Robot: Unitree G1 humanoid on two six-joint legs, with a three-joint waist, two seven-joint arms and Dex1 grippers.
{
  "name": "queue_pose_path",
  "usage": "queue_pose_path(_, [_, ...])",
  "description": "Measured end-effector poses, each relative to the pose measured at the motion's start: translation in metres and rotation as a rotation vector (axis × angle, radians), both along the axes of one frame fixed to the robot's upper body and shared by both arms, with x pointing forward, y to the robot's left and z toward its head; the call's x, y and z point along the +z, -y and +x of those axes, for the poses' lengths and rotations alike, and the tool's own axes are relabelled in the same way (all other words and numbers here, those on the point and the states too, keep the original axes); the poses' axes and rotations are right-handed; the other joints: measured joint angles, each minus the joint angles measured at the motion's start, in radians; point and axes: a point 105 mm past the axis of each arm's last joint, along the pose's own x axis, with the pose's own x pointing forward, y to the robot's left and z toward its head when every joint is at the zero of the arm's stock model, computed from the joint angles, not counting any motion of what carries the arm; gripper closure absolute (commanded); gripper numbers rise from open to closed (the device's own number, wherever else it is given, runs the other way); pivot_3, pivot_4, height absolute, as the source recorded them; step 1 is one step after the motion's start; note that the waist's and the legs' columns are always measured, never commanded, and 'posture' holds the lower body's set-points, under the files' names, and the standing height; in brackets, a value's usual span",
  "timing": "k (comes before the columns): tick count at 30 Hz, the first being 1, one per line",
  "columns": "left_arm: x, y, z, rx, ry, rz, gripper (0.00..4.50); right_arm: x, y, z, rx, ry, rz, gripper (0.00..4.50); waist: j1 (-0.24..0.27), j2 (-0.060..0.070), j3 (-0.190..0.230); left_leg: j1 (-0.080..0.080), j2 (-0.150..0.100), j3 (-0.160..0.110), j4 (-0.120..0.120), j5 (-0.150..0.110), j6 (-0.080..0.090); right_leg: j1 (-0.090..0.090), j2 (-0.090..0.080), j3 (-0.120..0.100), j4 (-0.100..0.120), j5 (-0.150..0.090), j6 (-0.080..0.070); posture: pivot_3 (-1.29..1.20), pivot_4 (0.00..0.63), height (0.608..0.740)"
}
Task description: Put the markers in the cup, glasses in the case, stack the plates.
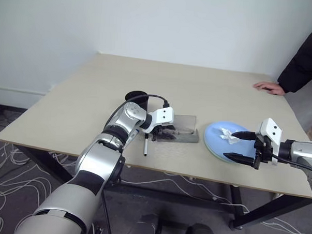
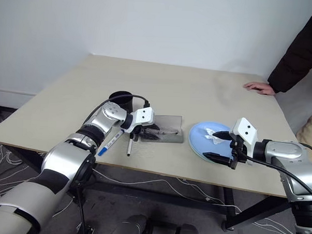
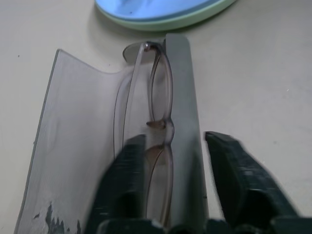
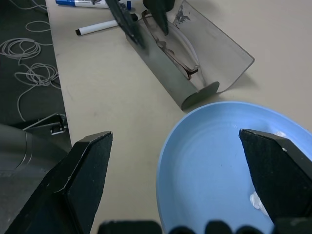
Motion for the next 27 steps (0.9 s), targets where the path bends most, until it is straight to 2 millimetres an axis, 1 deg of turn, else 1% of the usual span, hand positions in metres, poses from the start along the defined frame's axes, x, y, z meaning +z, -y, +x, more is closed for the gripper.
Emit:
queue_pose_path(2, [0.001,-0.001,0.002,0.011,0.016,0.0,0.78,0.0,0.0,0.0,0.0,0.0,0.0,0.0,0.0,0.0,0.0,0.0,0.0,0.0,0.0,0.0,0.0,0.0,0.0,0.0,0.0,0.0,0.0,0.0,0.0,0.701])
queue_pose_path(13, [0.012,-0.001,0.01,0.038,0.075,0.003,0.78,-0.001,0.0,0.001,-0.001,0.004,-0.003,0.0,0.0,0.0,0.0,0.0,0.0,0.0,0.0,0.0,0.0,0.0,0.0,0.0,0.0,0.0,0.0,0.0,0.0,0.701])
queue_pose_path(18, [0.012,-0.003,0.014,0.07,0.09,-0.006,0.78,0.0,0.0,0.002,0.001,0.012,-0.003,0.0,0.0,0.0,0.0,0.0,-0.001,0.0,0.0,0.0,0.0,0.0,0.0,0.0,0.0,0.0,0.0,0.0,0.0,0.701])
queue_pose_path(21, [0.015,-0.005,0.024,0.145,0.155,-0.018,0.78,0.0,0.0,0.002,0.002,0.014,-0.003,0.0,0.0,0.0,0.0,0.0,-0.001,0.0,0.0,0.0,0.0,0.0,0.0,0.0,0.0,0.0,0.001,0.0,0.0,0.701])
queue_pose_path(24, [0.023,-0.006,0.036,0.221,0.26,-0.015,0.78,0.001,0.0,0.002,0.001,0.014,-0.003,0.0,0.0,0.0,0.0,0.0,-0.001,-0.001,0.0,0.0,0.0,0.0,-0.001,0.0,0.0,0.001,0.001,0.0,0.0,0.701])
queue_pose_path(27, [0.027,-0.004,0.044,0.28,0.325,-0.016,0.78,0.001,0.0,0.002,0.001,0.015,-0.003,0.0,0.0,0.0,0.0,0.0,-0.002,-0.001,0.001,0.0,0.0,0.0,-0.001,0.001,0.0,0.001,0.002,0.0,0.0,0.701])
